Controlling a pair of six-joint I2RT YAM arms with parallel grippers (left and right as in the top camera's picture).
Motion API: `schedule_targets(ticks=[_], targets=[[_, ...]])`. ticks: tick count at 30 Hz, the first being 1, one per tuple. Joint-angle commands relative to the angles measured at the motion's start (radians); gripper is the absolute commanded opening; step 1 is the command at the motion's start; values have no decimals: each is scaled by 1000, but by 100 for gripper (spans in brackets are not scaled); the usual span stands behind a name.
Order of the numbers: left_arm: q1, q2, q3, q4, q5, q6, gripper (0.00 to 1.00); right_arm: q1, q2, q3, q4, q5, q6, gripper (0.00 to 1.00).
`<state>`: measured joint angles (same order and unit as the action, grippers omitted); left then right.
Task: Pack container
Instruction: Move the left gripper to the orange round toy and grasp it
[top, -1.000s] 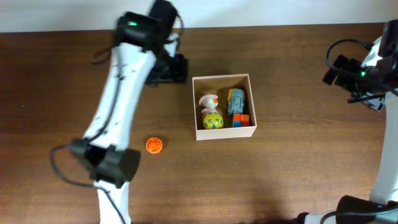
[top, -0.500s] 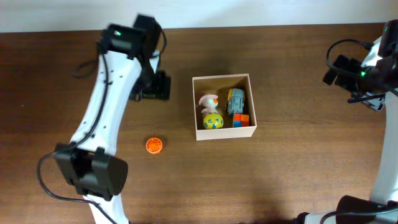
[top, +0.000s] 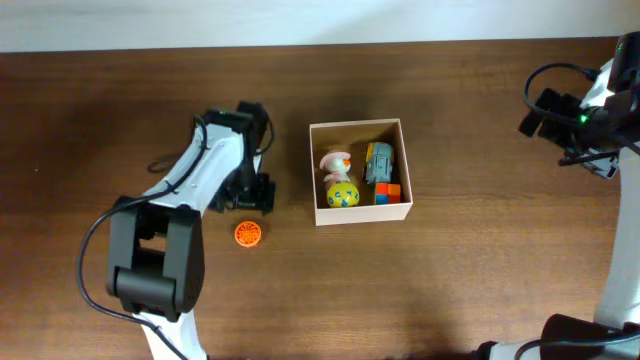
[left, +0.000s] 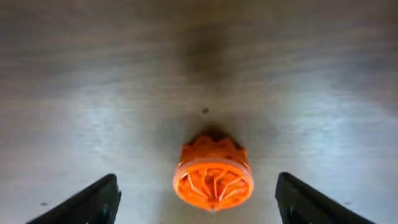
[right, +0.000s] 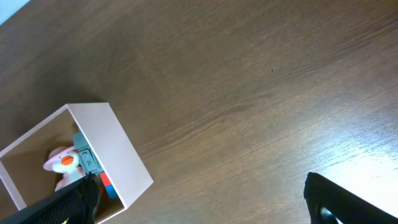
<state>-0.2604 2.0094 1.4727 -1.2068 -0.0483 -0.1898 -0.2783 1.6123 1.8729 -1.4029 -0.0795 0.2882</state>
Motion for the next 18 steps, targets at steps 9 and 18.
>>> schedule_targets(ticks=[9, 18], targets=[[7, 7, -172, 81, 87, 20, 72, -4, 5, -5, 2, 2, 9, 99], [5, 7, -195, 124, 87, 20, 55, -4, 5, -5, 2, 2, 9, 99]])
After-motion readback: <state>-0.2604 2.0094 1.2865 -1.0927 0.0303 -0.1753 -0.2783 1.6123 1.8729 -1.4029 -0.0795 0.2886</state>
